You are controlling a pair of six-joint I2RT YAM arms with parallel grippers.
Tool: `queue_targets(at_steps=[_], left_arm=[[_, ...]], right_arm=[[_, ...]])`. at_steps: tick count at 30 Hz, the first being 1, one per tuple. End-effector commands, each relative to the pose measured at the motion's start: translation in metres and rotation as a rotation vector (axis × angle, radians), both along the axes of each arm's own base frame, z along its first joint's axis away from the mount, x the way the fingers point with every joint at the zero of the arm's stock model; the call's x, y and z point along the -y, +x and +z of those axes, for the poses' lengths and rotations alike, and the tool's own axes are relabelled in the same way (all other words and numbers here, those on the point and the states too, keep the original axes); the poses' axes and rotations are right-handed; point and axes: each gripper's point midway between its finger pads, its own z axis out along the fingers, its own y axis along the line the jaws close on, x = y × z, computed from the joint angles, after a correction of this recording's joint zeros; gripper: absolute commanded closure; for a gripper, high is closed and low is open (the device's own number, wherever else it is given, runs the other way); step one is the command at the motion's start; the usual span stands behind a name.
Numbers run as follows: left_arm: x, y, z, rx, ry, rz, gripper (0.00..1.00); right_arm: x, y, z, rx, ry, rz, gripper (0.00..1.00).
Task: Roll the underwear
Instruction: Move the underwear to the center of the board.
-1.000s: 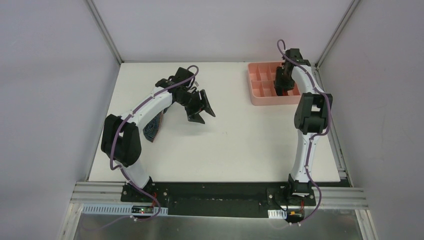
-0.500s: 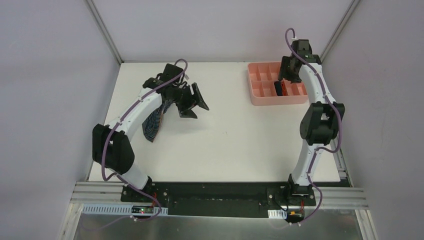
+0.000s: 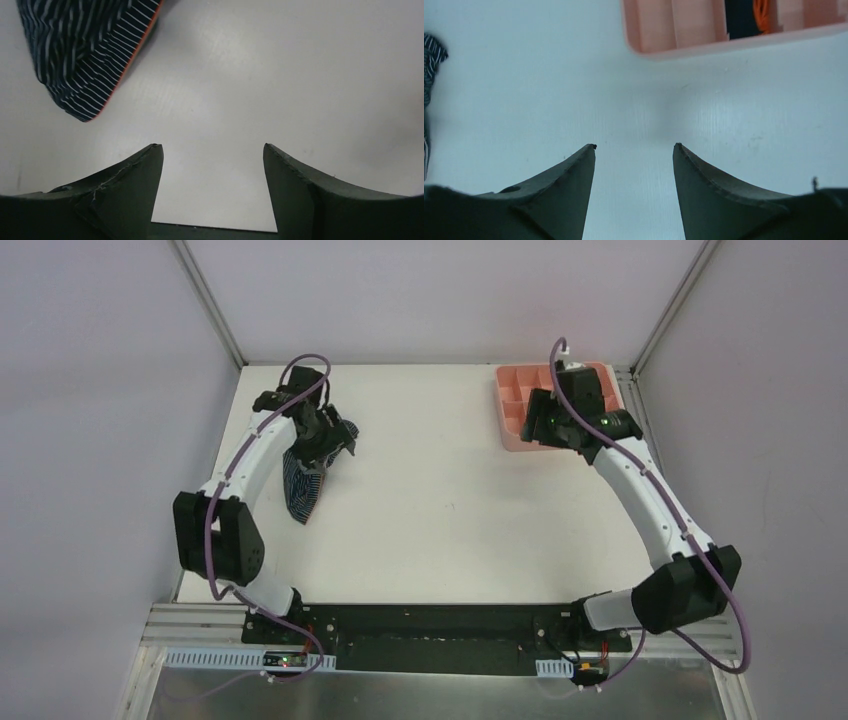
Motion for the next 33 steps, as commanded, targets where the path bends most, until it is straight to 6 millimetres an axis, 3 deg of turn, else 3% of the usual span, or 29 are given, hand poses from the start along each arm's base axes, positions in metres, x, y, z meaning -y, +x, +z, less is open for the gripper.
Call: queue_targets(at_steps=[1,6,9,13,16,18,19,20,24,27,30,33], left_arm=[[-0.047,0.022,-0.031,-0.078,0.287,0.023,0.28],[-0.060,0.053,-0.064,-0.159,0.369,0.038,0.35],[-0.069,0.064,-0.071,-0.166,0.428,0.047,0.36],[-0.077,0.078,-0.081,-0.179,0.496,0.012,0.38],[-0.082,0.085,-0.099,-0.223,0.540,-0.016,0.44],[-0.080,0.087,-0.107,-0.245,0.541,-0.039,0.59],[-0.078,0.087,-0.111,-0.253,0.528,-0.053,0.76],[-0.074,0.086,-0.115,-0.263,0.506,-0.073,1.00],[-0.042,0.078,-0.115,-0.257,0.422,-0.162,1.00],[0.009,0.065,-0.099,-0.205,0.391,-0.321,1.00],[0.077,0.033,-0.081,-0.148,0.335,-0.543,1.00],[0.133,-0.019,-0.070,-0.152,0.211,-0.707,1.00]], right_arm=[[-0.015,-0.037,-0.014,-0.027,0.119,-0.014,0.39],[-0.012,-0.075,-0.024,-0.042,0.158,-0.021,0.39],[-0.006,-0.092,-0.027,-0.050,0.155,-0.022,0.39],[0.001,-0.107,-0.026,-0.055,0.144,-0.028,0.39],[0.005,-0.113,-0.027,-0.050,0.147,-0.039,0.39],[0.006,-0.116,-0.025,-0.048,0.150,-0.048,0.39],[0.007,-0.117,-0.025,-0.046,0.150,-0.053,0.39],[0.008,-0.117,-0.024,-0.045,0.150,-0.058,0.39],[0.012,-0.116,-0.018,-0.016,0.145,-0.074,0.39],[0.013,-0.115,-0.015,-0.007,0.146,-0.080,0.40],[0.012,-0.112,-0.016,0.000,0.155,-0.091,0.40],[0.011,-0.109,-0.016,0.021,0.180,-0.109,0.40]])
